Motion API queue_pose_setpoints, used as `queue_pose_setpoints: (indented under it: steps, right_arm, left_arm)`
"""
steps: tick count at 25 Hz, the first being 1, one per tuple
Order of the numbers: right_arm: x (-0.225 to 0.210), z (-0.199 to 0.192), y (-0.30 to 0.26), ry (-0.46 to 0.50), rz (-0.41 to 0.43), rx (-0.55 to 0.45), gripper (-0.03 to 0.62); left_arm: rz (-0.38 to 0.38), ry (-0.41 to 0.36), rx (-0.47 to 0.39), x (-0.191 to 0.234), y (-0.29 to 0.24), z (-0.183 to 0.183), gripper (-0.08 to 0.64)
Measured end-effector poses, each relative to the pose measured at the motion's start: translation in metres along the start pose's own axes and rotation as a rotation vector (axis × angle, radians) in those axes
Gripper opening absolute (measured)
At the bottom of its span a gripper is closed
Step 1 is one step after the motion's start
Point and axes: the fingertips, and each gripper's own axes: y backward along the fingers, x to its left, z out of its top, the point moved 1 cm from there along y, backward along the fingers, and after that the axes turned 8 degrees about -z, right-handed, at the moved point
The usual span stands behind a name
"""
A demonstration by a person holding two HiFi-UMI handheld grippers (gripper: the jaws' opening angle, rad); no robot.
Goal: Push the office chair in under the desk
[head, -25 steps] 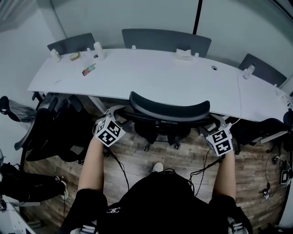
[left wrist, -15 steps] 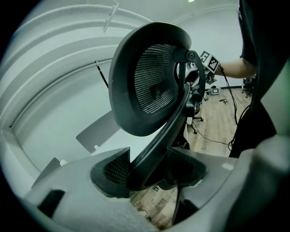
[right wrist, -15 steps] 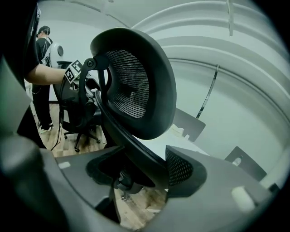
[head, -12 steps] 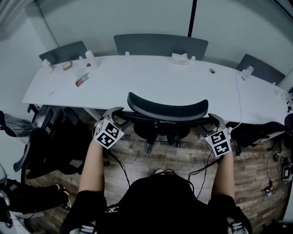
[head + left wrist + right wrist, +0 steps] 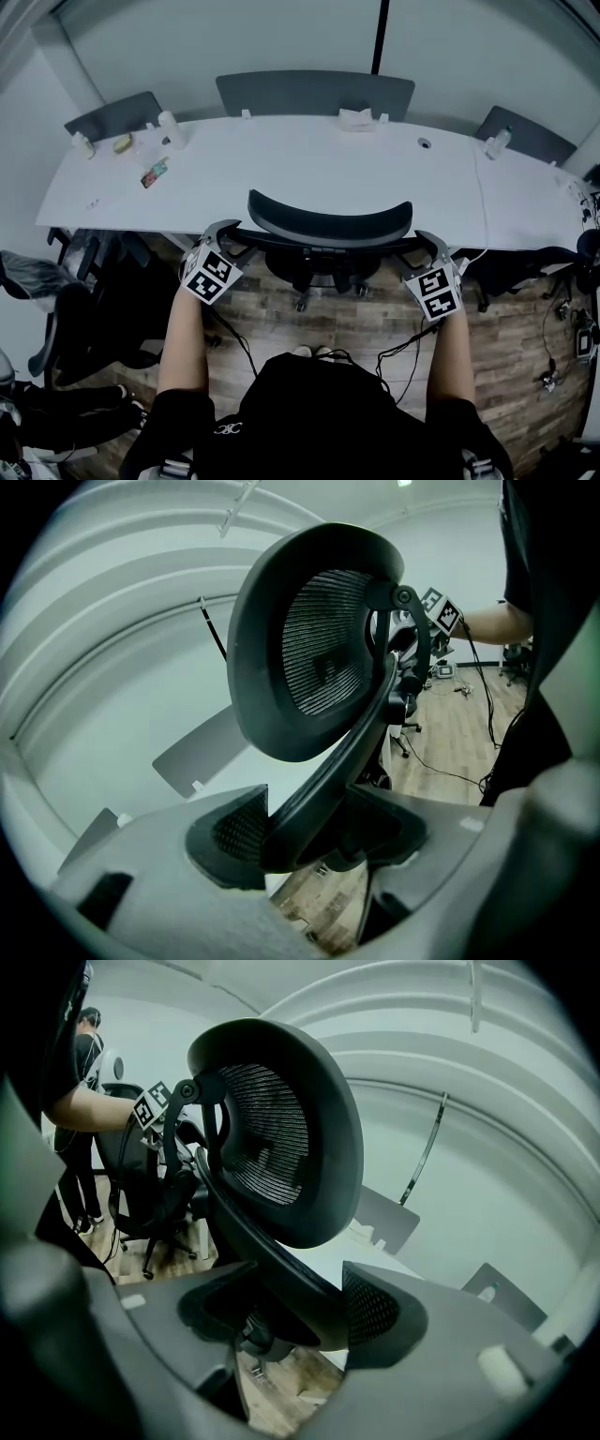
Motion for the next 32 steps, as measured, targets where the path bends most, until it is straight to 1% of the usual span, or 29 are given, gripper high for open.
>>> queue_pose_setpoints:
  steps: [5, 7, 10, 11, 12, 13, 15, 16, 18, 19, 22, 25, 29, 32]
  right_arm:
    - [0.000, 0.001, 0.001, -0.002, -0.010, -0.014, 0.284]
    - [0.000, 0.001, 0.003, 0.012, -0.022, -0.037, 0.284]
    - [0.001, 0.002, 0.011, 0.006, -0.081, -0.070, 0.281]
    - [0.000, 0.003, 0.017, -0.013, -0.109, -0.087, 0.236]
    - [0.000, 0.005, 0.024, -0.041, -0.136, -0.111, 0.180]
    - [0.000, 0.009, 0.032, -0.080, -0.164, -0.145, 0.153]
    - [0.002, 0.015, 0.043, -0.174, -0.221, -0.213, 0.053]
    - [0.006, 0.017, 0.047, -0.221, -0.242, -0.236, 0.010]
    - [0.019, 0.019, 0.050, -0.309, -0.261, -0.266, 0.006]
    - [0.027, 0.020, 0.050, -0.352, -0.263, -0.274, 0.006]
    - [0.049, 0.028, 0.049, -0.461, -0.253, -0.285, 0.006]
    - [0.063, 0.039, 0.046, -0.524, -0.230, -0.274, 0.006]
    - [0.073, 0.054, 0.044, -0.544, -0.208, -0.260, 0.006]
    - [0.076, 0.061, 0.044, -0.539, -0.216, -0.251, 0.006]
  left_arm:
    - [-0.013, -0.009, -0.005, 0.001, 0.000, 0.002, 0.253]
    - [-0.018, 0.026, -0.035, 0.002, 0.002, 0.004, 0.258]
    - [-0.007, 0.159, -0.119, 0.002, 0.012, 0.010, 0.273]
    - [0.009, 0.206, -0.157, 0.001, 0.018, 0.013, 0.246]
    - [0.030, 0.252, -0.196, -0.001, 0.025, 0.015, 0.192]
    - [0.055, 0.296, -0.232, -0.002, 0.031, 0.018, 0.129]
    - [0.114, 0.387, -0.292, -0.005, 0.042, 0.019, 0.010]
    - [0.138, 0.436, -0.322, -0.008, 0.045, 0.019, 0.005]
    - [0.162, 0.522, -0.390, -0.018, 0.049, 0.022, 0.005]
    - [0.169, 0.542, -0.415, -0.024, 0.049, 0.025, 0.005]
    - [0.181, 0.539, -0.440, -0.044, 0.042, 0.037, 0.005]
    - [0.158, 0.547, -0.457, -0.058, 0.032, 0.051, 0.005]
    - [0.152, 0.564, -0.467, -0.062, 0.024, 0.066, 0.005]
    - [0.164, 0.535, -0.453, -0.065, 0.024, 0.071, 0.005]
